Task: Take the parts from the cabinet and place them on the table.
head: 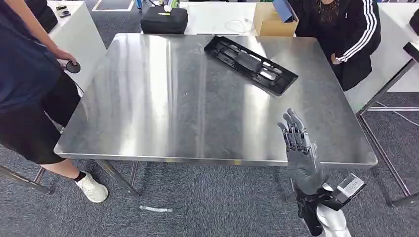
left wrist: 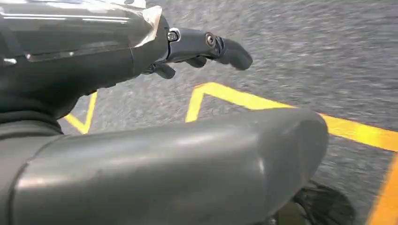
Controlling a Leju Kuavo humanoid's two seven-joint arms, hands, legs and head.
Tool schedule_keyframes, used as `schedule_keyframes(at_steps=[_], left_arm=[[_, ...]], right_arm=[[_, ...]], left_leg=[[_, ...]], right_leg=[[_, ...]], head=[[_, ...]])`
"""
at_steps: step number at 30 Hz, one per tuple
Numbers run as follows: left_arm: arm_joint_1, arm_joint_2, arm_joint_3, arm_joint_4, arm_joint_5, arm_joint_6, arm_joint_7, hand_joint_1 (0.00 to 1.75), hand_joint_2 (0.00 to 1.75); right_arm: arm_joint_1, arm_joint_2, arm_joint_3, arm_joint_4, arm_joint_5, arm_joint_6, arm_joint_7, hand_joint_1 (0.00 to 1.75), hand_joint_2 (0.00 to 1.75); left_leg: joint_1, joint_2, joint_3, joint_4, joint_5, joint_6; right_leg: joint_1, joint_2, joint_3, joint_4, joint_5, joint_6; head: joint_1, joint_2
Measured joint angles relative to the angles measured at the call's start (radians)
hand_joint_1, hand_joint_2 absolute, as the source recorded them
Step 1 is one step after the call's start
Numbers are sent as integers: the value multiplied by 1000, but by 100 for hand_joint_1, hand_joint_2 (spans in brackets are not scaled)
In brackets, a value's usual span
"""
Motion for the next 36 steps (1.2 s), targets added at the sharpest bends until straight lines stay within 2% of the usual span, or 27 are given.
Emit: schedule_keyframes(at_steps=[1,2,3,4,5,7,8,9,12,13,14,15,17,18,19,21,23,24,25,27,28,29,31,32,33,34,36], left_arm=[[0,0,0,0,0,0,1,0,0],[0,0,0,0,0,0,1,0,0],[0,0,0,0,0,0,1,0,0],[0,0,0,0,0,0,1,0,0],[1,1,0,0,0,0,1,0,0],[1,2,0,0,0,0,2,0,0],[0,1,0,0,-1,0,4,0,0],[0,1,0,0,-2,0,4,0,0],[1,1,0,0,-7,2,5,0,0],[2,0,0,0,-7,2,6,0,0],[1,0,0,0,-8,3,7,0,0],[-2,1,0,0,-9,7,6,0,0],[-2,0,0,0,-10,12,4,0,0],[-1,-1,0,0,-11,13,4,0,0],[0,-1,0,0,-11,14,2,0,0],[-1,-2,0,0,-11,14,1,0,0],[-1,-2,0,0,-10,14,1,0,0],[-1,-2,0,0,-9,11,1,0,0],[-2,-4,0,0,-8,5,1,0,0],[-2,-4,0,0,-6,0,2,0,0],[-1,-5,0,0,-1,0,6,0,0],[1,-5,1,0,1,2,8,0,0],[2,-5,1,0,2,4,11,0,0],[2,-5,1,0,2,6,11,0,0],[1,-4,1,0,1,9,13,0,0],[1,-3,1,0,1,12,15,0,0],[1,-3,1,0,0,17,19,0,0]], right_arm=[[0,0,0,2,0,0,0,0,0],[0,1,0,3,0,0,0,0,0],[0,2,0,5,0,0,0,0,0],[1,3,0,8,2,-3,5,0,0],[2,4,-1,10,3,-8,9,0,0],[3,4,-6,14,6,-15,16,0,0],[3,4,-10,16,6,-21,18,0,0],[3,4,-15,17,6,-24,19,0,0],[8,6,-34,29,8,-60,39,0,0],[13,6,-45,36,10,-73,46,0,0],[16,6,-55,44,12,-83,50,0,0],[19,6,-66,53,15,-95,55,0,0],[27,8,-97,79,16,-121,60,0,0],[34,10,-113,94,18,-137,65,0,0],[40,11,-129,109,19,-149,69,0,0],[45,17,-168,147,13,-166,78,0,0],[37,24,-203,191,-3,-163,82,0,0],[27,28,-219,217,-18,-151,84,0,0],[15,36,-241,254,-32,-140,84,0,0],[-7,52,-286,337,-45,-134,81,0,0],[-28,61,-310,397,-45,-134,74,0,0],[-49,66,-328,452,-41,-141,63,0,0],[-94,69,-366,581,-22,-171,43,0,0],[-114,68,-385,649,-16,-185,35,0,0],[-130,68,-403,711,-14,-191,27,0,0],[-143,65,-418,764,-16,-191,27,0,0],[-177,59,-450,885,-20,-192,30,0,0]], left_leg=[[2,-1,-16,73,-70,-4],[2,-1,-35,154,-120,-9],[3,-1,-45,219,-138,-13],[4,0,-41,257,-121,-16],[7,0,-18,248,-87,-18],[14,0,74,129,-34,-19],[16,0,141,31,-28,-17],[12,-2,174,-24,-39,-16],[-2,-7,166,-35,-38,-2],[-2,-6,164,-45,-30,9],[6,-4,171,-73,-32,13],[4,-6,159,-71,-23,26],[1,-4,137,-70,-9,42],[-1,-3,128,-69,-2,43],[-2,-1,119,-69,5,45],[-2,0,98,-64,20,42],[-1,-1,80,-57,36,35],[-5,-1,74,-57,42,29],[-6,2,70,-58,52,21],[-5,1,69,-64,71,12],[-7,-1,66,-66,83,3],[-1,0,57,-59,69,-1],[1,0,30,29,-61,-4],[1,-1,14,106,-125,-6],[1,0,1,182,-163,-9],[2,0,-1,237,-163,-11],[3,0,35,237,-92,-11]], right_leg=[[1,-3,-11,0,11,-10],[3,-4,-18,1,23,-10],[4,-5,-32,2,34,-10],[5,-5,-48,6,42,-6],[5,-5,-62,12,49,-1],[2,-5,-82,20,57,6],[2,-5,-91,29,59,9],[11,-7,-102,38,61,13],[0,-9,-113,35,82,43],[8,-8,-116,34,86,51],[-3,-8,-124,44,65,50],[0,-5,-147,78,27,43],[-1,0,-196,233,-63,31],[-1,1,-212,306,-90,32],[-1,1,-214,344,-92,39],[-2,1,-155,285,-39,62],[-4,1,-34,101,6,72],[-1,2,13,24,-19,61],[11,6,30,-5,-22,51],[15,7,8,5,-13,45],[15,7,-4,6,-2,32],[-7,5,-11,4,11,18],[-1,3,-31,6,35,-2],[3,1,-46,6,48,-5],[6,-2,-61,8,60,-8],[8,-3,-78,11,71,-7],[9,-5,-114,24,90,-3]], head=[[-3,0],[-2,0],[-3,0],[-3,0],[-3,0],[-3,0],[-4,0],[-7,0],[-1,0],[-1,0],[-3,0],[1,0],[11,0],[10,0],[10,0],[10,0],[10,0],[10,0],[6,0],[8,0],[5,0],[6,0],[-2,0],[-2,0],[-3,0],[-1,0],[-2,0]])
